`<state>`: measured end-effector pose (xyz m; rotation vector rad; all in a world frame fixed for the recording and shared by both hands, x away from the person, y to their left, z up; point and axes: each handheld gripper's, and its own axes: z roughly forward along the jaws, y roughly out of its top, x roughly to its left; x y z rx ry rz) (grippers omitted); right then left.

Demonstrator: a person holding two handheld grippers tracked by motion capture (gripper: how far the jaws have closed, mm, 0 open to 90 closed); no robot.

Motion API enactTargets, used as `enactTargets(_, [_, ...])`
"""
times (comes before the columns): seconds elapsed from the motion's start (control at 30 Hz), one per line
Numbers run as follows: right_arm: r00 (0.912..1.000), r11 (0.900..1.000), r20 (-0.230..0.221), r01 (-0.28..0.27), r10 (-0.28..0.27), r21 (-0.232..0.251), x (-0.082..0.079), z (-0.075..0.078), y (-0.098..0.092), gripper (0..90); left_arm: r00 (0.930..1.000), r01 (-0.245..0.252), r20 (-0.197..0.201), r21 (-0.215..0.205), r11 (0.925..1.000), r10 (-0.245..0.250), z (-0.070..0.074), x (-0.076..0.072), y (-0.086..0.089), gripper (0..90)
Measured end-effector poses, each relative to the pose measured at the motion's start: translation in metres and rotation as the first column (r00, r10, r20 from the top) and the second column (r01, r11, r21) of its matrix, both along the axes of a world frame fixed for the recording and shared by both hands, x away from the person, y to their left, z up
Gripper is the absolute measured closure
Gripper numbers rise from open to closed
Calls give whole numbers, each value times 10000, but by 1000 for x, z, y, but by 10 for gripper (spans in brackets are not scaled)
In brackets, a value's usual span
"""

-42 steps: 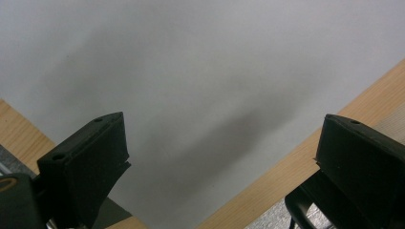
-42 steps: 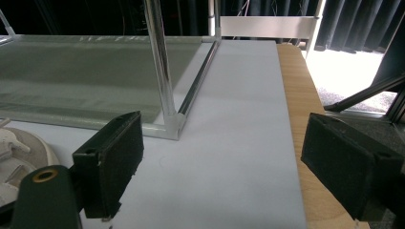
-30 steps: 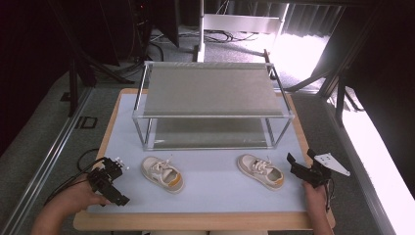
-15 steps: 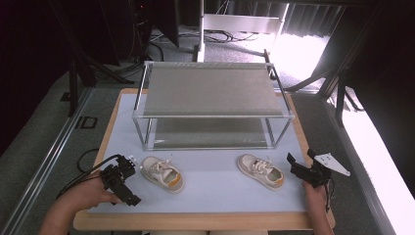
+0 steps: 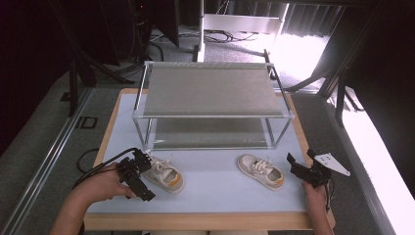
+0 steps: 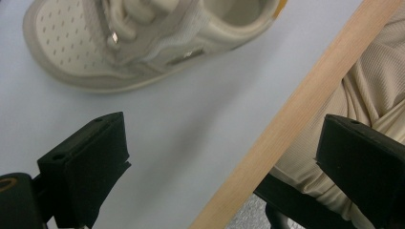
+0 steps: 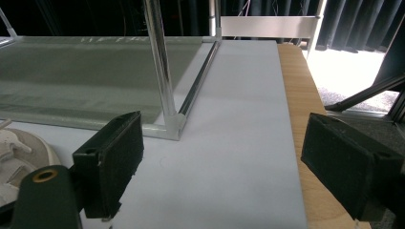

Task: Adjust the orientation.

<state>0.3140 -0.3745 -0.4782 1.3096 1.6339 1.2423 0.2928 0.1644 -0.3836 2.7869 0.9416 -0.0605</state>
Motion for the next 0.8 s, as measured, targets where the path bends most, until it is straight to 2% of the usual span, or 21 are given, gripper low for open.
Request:
enactTargets(0.3, [10000, 10000, -21, -48, 48, 19, 0, 0, 0, 139, 9985, 537, -109, -200, 9984, -539, 2, 10, -28, 34])
enactTargets(0.47, [10000, 10000, -20, -68, 68, 27, 0, 0, 0, 139, 9966, 807, -163, -114, 9967, -809, 1, 15, -43, 34])
enactTargets(0.53, [10000, 10000, -29, -73, 73, 45, 0, 0, 0, 139, 9951, 967, -187, -222, 9951, -971, 2, 15, -49, 34])
enactTargets(0.73, [9999, 9999, -42, -107, 107, 39, 0, 0, 0, 139, 9927, 1201, -124, -207, 9925, -1204, 2, 19, -66, 47])
enactTargets(0.8, [9999, 9999, -46, -124, 124, 47, 0, 0, -1, 139, 9918, 1271, -133, -87, 9918, -1272, 0, 22, -72, 49])
